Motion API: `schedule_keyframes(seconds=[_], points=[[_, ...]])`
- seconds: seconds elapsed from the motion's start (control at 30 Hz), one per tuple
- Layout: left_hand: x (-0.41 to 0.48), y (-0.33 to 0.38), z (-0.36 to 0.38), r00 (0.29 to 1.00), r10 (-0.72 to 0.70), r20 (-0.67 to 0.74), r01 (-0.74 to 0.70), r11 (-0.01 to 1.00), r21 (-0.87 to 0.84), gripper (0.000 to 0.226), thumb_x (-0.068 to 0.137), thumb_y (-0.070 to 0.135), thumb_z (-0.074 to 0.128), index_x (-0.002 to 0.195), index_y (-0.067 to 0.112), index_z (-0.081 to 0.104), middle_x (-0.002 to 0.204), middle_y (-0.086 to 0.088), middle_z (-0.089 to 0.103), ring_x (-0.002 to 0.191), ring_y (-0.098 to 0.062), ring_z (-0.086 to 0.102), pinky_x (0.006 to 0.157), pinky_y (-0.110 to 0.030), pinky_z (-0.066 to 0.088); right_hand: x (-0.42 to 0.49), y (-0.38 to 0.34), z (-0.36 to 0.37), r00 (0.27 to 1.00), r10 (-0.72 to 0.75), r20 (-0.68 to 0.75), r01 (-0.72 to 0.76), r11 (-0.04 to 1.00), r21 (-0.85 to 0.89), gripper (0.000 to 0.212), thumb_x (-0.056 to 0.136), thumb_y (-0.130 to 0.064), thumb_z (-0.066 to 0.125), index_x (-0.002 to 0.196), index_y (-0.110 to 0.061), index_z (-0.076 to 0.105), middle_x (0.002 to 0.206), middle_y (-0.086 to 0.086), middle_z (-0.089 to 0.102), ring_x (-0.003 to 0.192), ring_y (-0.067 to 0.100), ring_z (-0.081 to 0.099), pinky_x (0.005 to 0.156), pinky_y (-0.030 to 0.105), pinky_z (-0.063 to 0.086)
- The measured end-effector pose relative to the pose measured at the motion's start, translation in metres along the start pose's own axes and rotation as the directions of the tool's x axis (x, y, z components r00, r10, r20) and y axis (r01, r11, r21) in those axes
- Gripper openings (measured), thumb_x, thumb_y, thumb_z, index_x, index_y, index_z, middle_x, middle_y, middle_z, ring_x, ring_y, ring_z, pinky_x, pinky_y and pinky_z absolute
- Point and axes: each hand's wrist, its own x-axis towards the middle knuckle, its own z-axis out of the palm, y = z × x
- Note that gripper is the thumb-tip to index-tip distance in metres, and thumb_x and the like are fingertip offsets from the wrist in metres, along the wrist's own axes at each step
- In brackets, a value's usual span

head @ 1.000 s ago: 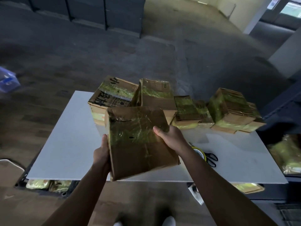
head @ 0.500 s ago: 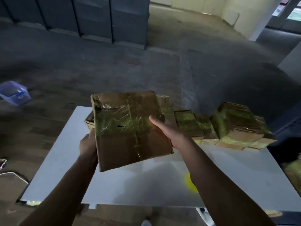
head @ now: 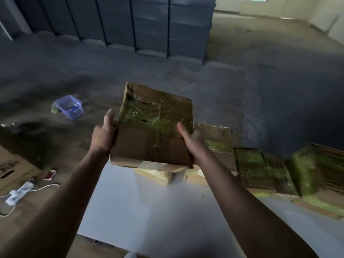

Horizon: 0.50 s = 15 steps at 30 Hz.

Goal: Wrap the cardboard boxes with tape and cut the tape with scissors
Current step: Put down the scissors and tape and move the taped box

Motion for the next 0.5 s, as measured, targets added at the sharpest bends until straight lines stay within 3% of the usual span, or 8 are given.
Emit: schedule_keyframes(seconds=[0.07, 0.1, 0.2, 0.27, 0.37, 0.43, 0.5], points=[[0.018, 0.006, -0.010, 0.990, 0.012, 0.141, -0.004, 0.998, -0.059, 0.051, 0.083, 0.059, 0.056, 0.087, 0.010, 0.070, 0.082, -0.005, 0.069, 0.072, -0.015, 0.064, 0.065, -0.028, 0.049, 0.011, -0.006, 0.019, 0.997, 0.011, -0.072, -0.009, 1.000, 0.022, 0.098, 0.079, -0.071, 0.056, 0.149, -0.009, 0.026, 0.150, 0.011, 0.038, 0.133, 0.031, 0.043, 0.108, 0.040, 0.038], [0.028, 0.007, -0.015, 0.976, 0.045, 0.212, -0.035, 0.998, -0.053, 0.042, 0.081, 0.053, 0.063, 0.084, 0.011, 0.070, 0.082, -0.005, 0.069, 0.071, -0.015, 0.064, 0.064, -0.026, 0.050, 0.017, -0.010, 0.029, 0.993, 0.015, -0.116, -0.012, 1.000, 0.028, 0.097, 0.079, -0.070, 0.057, 0.147, -0.007, 0.027, 0.147, 0.011, 0.040, 0.128, 0.029, 0.046, 0.102, 0.037, 0.041], [0.065, 0.009, -0.031, 0.961, 0.100, 0.258, -0.107, 0.994, 0.014, 0.010, 0.088, 0.028, 0.066, 0.091, 0.020, 0.072, 0.082, -0.003, 0.071, 0.076, -0.018, 0.066, 0.071, -0.028, 0.053, 0.034, -0.023, 0.058, 0.984, 0.021, -0.178, -0.029, 0.999, -0.042, 0.080, 0.084, -0.068, 0.053, 0.133, -0.006, 0.043, 0.127, 0.007, 0.051, 0.101, 0.021, 0.053, 0.084, 0.034, 0.046], [0.093, 0.008, -0.045, 0.964, 0.139, 0.225, -0.155, 0.986, 0.056, 0.017, 0.092, 0.022, 0.062, 0.106, 0.016, 0.070, 0.084, 0.002, 0.069, 0.080, -0.014, 0.064, 0.076, -0.028, 0.050, 0.046, -0.031, 0.080, 0.985, 0.034, -0.170, -0.048, 0.995, -0.083, 0.068, 0.090, -0.062, 0.048, 0.128, -0.005, 0.052, 0.124, 0.009, 0.057, 0.105, 0.026, 0.057, 0.084, 0.036, 0.048], [0.134, 0.004, -0.068, 0.968, 0.137, 0.209, -0.149, 0.988, 0.045, 0.023, 0.093, 0.022, 0.060, 0.115, 0.019, 0.067, 0.084, 0.006, 0.068, 0.078, -0.007, 0.063, 0.071, -0.021, 0.048, 0.060, -0.042, 0.118, 0.991, 0.016, -0.134, -0.034, 0.990, -0.137, 0.049, 0.096, -0.050, 0.045, 0.094, -0.006, 0.067, 0.098, 0.015, 0.068, 0.087, 0.028, 0.063, 0.067, 0.032, 0.041], [0.161, -0.002, -0.080, 0.970, 0.141, 0.199, -0.150, 0.988, 0.030, 0.023, 0.093, 0.020, 0.060, 0.115, 0.018, 0.066, 0.084, 0.005, 0.067, 0.075, -0.003, 0.060, 0.068, -0.016, 0.048, 0.069, -0.050, 0.141, 0.991, 0.000, -0.137, -0.025, 0.983, -0.181, 0.047, 0.097, -0.047, 0.044, 0.071, -0.013, 0.060, 0.072, 0.009, 0.060, 0.069, 0.025, 0.058, 0.060, 0.032, 0.034], [0.186, -0.006, -0.091, 0.973, 0.138, 0.184, -0.145, 0.989, 0.026, 0.023, 0.093, 0.017, 0.060, 0.114, 0.016, 0.066, 0.081, 0.004, 0.065, 0.070, -0.001, 0.058, 0.061, -0.009, 0.047, 0.076, -0.056, 0.160, 0.990, -0.001, -0.139, -0.028, 0.979, -0.203, 0.048, 0.097, -0.046, 0.045, 0.059, -0.017, 0.047, 0.059, 0.000, 0.045, 0.057, 0.018, 0.047, 0.054, 0.031, 0.028]])
